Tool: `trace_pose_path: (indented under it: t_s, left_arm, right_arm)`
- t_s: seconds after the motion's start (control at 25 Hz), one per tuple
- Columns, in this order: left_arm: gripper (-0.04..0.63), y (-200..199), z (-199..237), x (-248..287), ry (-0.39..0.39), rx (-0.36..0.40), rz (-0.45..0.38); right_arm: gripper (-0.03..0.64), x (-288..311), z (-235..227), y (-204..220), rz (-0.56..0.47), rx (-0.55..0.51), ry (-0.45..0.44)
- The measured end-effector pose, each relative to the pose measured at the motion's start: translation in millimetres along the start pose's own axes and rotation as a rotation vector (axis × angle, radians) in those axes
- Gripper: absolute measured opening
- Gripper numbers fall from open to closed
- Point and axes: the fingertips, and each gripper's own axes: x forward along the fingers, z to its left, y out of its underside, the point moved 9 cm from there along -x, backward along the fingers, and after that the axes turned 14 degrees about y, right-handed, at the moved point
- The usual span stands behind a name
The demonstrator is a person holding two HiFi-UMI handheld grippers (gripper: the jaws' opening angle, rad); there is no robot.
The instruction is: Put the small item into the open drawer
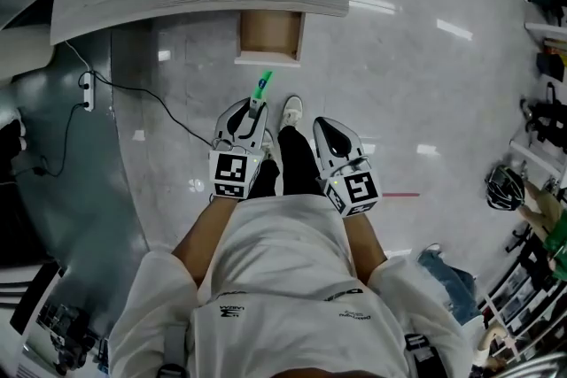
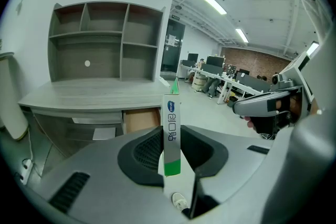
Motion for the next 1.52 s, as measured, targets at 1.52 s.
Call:
trace_pose_path:
  t_s: [1.52]
  left_arm:
    - [0.106, 64, 64, 138, -0.141, -0.158, 0.009]
  right_arm:
    - [0.029, 62, -51, 79, 0.078, 0.031, -0.033]
